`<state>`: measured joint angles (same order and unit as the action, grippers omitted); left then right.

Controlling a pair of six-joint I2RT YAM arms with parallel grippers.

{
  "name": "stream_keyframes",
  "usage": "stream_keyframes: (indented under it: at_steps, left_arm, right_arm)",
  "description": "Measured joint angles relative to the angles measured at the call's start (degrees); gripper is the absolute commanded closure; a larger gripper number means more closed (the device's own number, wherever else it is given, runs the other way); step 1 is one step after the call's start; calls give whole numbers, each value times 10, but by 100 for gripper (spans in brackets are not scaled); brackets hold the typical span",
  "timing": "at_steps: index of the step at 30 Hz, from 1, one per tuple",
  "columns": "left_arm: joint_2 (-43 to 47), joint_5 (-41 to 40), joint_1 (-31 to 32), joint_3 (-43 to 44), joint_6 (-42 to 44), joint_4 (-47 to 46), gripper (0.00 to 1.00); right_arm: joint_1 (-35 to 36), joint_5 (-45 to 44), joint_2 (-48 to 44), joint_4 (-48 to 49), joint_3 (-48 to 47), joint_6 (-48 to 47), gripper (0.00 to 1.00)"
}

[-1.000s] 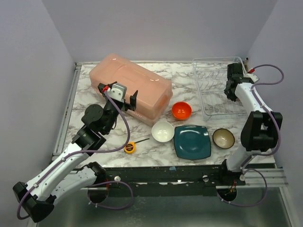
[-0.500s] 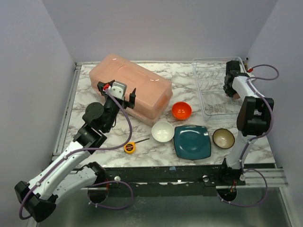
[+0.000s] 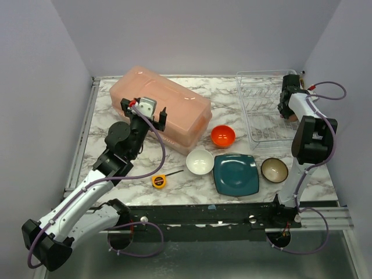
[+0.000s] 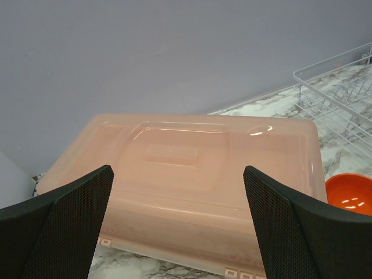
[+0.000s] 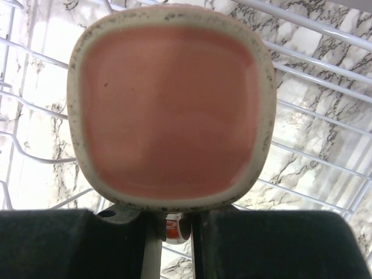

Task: Load the mixed dishes into the dish rack

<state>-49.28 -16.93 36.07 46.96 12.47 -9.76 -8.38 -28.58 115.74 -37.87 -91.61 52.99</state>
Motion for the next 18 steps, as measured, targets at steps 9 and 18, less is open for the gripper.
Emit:
stream_keyframes:
  at_steps: [9,18]
  left_arm:
    - [-4,2,-5,0,-6,0,7]
    - [-12,9,-8,0,-10,0,7]
  right_arm:
    - [0,15,1,13,-2,-1,99]
    - [-3,38,-2,26,16,2,99]
